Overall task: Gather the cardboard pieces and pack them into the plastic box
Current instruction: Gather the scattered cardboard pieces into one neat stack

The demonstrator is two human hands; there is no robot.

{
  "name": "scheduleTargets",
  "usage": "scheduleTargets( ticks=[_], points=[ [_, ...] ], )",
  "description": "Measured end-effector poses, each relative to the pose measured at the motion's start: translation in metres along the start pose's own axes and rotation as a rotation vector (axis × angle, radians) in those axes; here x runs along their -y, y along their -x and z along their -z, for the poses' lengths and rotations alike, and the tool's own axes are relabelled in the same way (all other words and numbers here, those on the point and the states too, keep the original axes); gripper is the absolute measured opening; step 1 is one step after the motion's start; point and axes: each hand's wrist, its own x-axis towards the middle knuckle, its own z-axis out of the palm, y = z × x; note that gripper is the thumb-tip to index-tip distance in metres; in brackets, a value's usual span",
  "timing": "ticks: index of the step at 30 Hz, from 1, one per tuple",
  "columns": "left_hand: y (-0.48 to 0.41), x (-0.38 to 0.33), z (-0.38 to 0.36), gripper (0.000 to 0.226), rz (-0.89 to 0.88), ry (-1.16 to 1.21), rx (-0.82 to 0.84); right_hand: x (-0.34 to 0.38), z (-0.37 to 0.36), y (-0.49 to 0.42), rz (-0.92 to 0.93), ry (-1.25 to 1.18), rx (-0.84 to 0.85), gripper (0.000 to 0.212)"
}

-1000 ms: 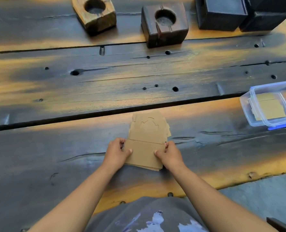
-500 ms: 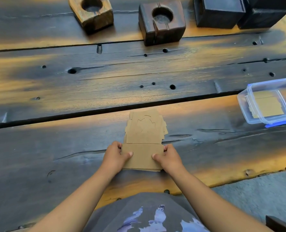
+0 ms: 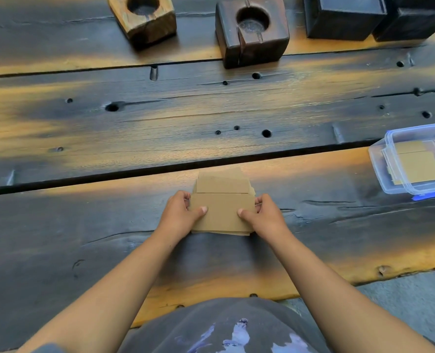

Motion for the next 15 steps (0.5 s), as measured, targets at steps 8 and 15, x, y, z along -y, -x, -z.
scheduleTargets(
  ticks=[8,15],
  points=[
    [-0.023,-0.006,-0.011,0.045,0.065,-0.098,-0.008,0.008,0.001,-0.024,-0.025,0.187,0.016,0.045],
    [-0.028,-0.006,-0.008,0.064,0.129,-0.138,0.011,0.010,0.008,-0.035,-0.021,0.231,0.032,0.051]
  ],
)
